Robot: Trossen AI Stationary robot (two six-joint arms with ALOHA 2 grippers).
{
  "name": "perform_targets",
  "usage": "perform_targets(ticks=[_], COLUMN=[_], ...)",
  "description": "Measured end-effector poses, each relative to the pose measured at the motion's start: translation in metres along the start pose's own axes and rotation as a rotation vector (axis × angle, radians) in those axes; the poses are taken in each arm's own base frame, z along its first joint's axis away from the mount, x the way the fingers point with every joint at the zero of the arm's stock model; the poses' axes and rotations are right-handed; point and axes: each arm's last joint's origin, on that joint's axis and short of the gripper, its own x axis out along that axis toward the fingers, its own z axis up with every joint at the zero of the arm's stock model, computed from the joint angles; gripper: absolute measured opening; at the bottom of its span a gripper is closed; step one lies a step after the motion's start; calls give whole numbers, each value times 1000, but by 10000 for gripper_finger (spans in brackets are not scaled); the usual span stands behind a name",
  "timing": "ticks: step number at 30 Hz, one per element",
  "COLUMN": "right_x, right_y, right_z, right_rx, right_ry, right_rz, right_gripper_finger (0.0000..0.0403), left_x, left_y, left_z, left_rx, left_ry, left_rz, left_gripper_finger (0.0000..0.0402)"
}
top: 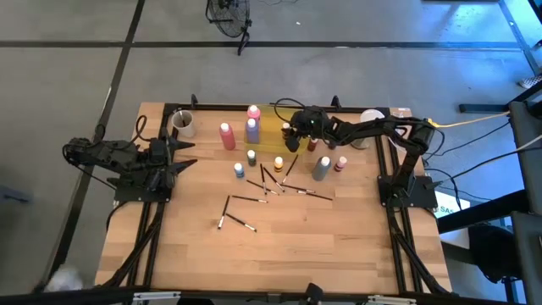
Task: Pick & Place Paint Supplies
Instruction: Put the small dark yellow paint bottle into the yellow bin
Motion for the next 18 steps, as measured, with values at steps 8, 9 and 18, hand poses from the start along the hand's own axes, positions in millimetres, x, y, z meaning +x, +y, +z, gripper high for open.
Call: perform_targets(ticks=[8,9,18], right_x=[-1,-1,-1], right_y=[-1,-1,-1], right_z=[-1,-1,-2], right_rx=[6,10,34], right_ry=[20,21,29], right_rz=[1,1,-1], right_gripper_finger=[121,123,139], left_x=[0,0,0], left_y=[0,0,0], left_z=[0,0,0], left_rx=[0,0,-1], left_ry=[0,0,0], left_rz=[0,0,0], left_gripper_finger=[246,246,246])
